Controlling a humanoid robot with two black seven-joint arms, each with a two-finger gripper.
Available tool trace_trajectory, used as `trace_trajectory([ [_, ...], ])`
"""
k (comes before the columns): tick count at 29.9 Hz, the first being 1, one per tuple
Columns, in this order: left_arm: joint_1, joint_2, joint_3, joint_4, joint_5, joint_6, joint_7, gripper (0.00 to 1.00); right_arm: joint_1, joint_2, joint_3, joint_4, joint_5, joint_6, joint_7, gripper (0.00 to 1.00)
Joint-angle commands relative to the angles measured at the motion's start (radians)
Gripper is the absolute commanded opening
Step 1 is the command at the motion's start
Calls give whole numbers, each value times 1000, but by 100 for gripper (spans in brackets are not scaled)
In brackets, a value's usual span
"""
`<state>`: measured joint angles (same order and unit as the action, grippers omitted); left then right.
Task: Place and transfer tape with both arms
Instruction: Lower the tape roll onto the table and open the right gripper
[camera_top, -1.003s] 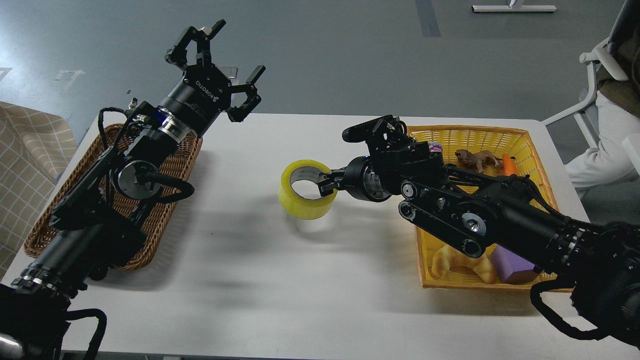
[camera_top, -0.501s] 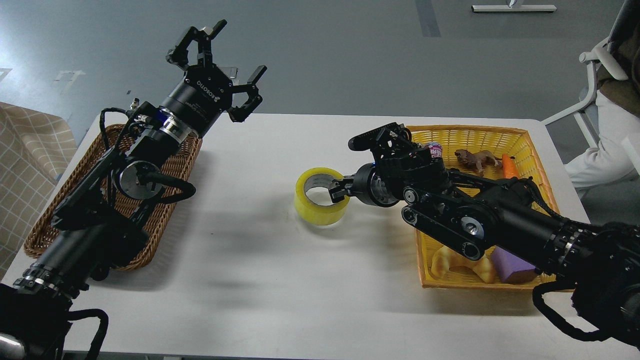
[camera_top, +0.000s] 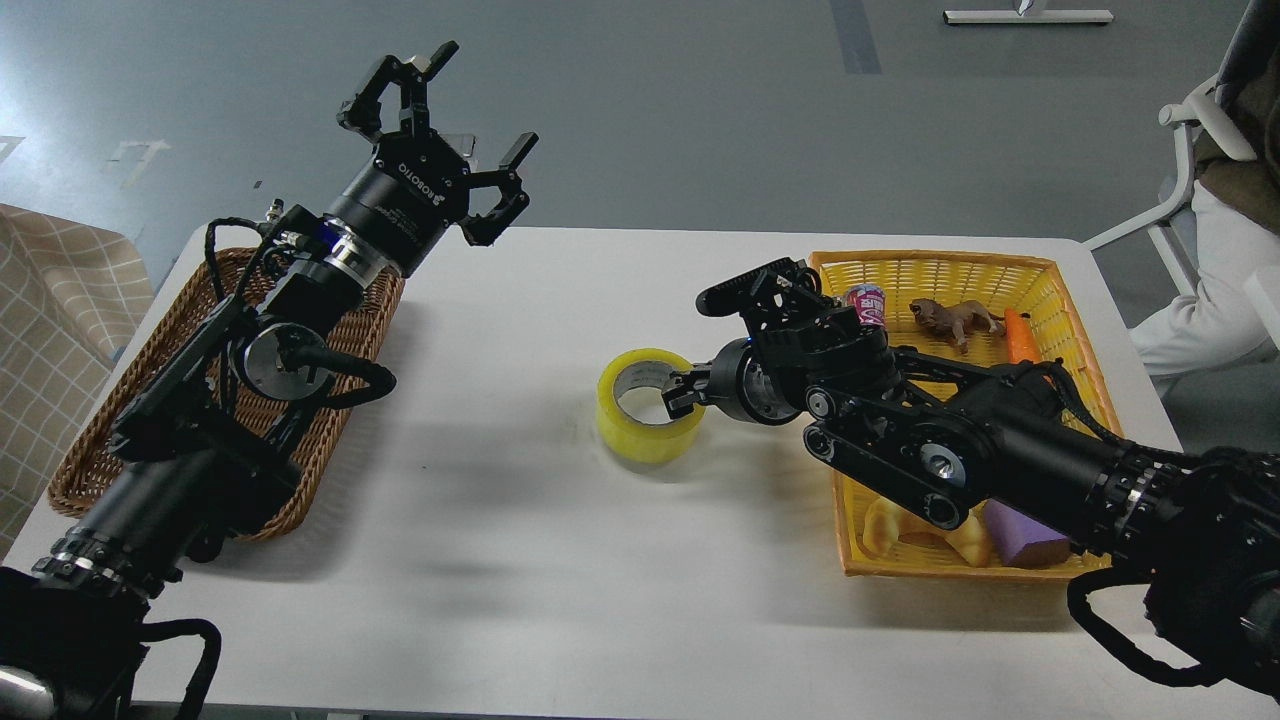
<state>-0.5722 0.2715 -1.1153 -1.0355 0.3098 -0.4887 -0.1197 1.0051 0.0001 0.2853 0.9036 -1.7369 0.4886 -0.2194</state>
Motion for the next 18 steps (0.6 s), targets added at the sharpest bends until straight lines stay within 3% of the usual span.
trace_trajectory([
  [1, 2, -1, 0, 0, 0, 0, 0, 98, -2, 0, 0, 0, -1, 0, 0, 0],
  [13, 2, -9, 3, 0, 0, 0, 0, 98, -6, 0, -2, -2, -1, 0, 0, 0],
  [16, 2, -9, 2, 0, 0, 0, 0, 98, -6, 0, -2, -11, 0, 0, -2, 11],
  [18, 2, -9, 2, 0, 0, 0, 0, 98, -8, 0, -2, -11, -1, 0, -2, 13],
])
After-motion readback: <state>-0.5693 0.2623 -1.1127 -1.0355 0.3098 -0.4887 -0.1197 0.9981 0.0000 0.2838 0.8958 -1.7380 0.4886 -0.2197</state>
